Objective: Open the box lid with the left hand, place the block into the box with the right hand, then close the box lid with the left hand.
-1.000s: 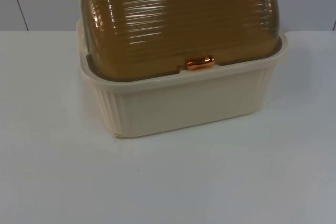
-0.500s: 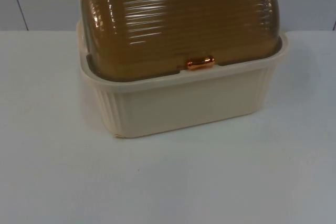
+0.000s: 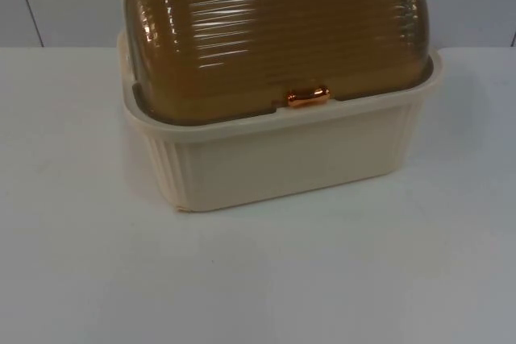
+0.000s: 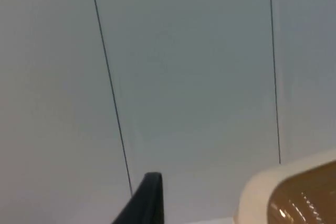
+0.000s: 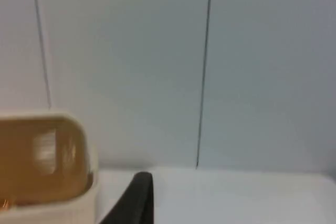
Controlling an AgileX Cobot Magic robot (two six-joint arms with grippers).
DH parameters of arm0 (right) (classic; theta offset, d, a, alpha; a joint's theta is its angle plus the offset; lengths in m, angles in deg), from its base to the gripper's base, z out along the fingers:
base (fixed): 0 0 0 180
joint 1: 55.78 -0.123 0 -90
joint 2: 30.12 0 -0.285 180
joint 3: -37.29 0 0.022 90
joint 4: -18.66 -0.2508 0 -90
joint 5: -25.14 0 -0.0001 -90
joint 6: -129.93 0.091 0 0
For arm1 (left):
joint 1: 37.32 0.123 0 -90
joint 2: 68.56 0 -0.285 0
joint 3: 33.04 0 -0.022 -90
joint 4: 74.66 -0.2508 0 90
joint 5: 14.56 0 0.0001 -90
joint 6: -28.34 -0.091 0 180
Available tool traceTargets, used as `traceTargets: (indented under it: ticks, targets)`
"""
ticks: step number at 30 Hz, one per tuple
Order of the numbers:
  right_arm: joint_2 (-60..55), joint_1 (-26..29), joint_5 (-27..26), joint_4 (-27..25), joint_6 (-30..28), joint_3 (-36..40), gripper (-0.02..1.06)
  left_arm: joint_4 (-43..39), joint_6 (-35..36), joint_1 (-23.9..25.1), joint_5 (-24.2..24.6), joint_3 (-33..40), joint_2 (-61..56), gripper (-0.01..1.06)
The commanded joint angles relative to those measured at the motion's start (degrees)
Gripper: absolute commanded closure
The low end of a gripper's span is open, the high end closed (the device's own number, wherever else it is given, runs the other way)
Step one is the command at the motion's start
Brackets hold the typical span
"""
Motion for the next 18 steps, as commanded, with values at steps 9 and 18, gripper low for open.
traceTargets:
  ticks: [9, 18]
  targets:
    - [0.0, -2.0, -0.9, -0.2, 3.1, 12.6, 0.0, 0.2, 1.0, -0.4, 4.1, 0.6, -0.1, 0.0]
    - [0.0, -2.0, 2.0, -0.2, 4.9, 21.2, 0.0, 0.0, 3.3, -0.4, 9.7, 6.4, -0.1, 0.0]
